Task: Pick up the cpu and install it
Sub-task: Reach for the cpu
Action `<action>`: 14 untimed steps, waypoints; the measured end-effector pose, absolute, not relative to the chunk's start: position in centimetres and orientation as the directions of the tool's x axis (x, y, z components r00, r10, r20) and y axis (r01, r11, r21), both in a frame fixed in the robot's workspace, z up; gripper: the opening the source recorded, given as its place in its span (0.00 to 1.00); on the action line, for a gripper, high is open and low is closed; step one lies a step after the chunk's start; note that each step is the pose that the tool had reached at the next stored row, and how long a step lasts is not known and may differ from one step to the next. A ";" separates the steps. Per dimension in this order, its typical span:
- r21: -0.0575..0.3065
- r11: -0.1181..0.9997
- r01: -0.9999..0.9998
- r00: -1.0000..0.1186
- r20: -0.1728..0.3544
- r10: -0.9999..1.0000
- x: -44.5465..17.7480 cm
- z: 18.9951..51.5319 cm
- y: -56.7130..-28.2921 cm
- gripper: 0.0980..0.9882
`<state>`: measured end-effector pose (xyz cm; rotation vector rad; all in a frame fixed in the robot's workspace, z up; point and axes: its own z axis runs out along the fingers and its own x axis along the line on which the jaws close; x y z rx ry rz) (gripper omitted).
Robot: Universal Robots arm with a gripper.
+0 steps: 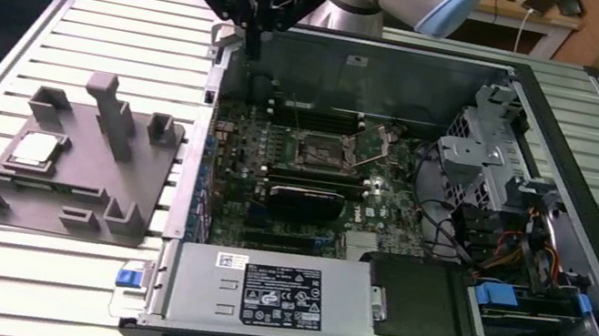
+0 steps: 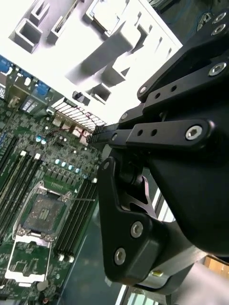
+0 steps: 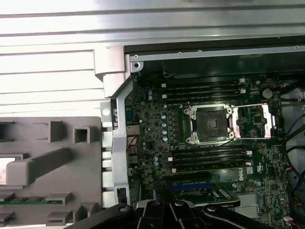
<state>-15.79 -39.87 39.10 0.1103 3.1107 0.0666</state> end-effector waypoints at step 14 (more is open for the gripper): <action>0.044 0.997 0.071 -0.997 -0.027 0.072 -18.7 38.8 -39.9 0.01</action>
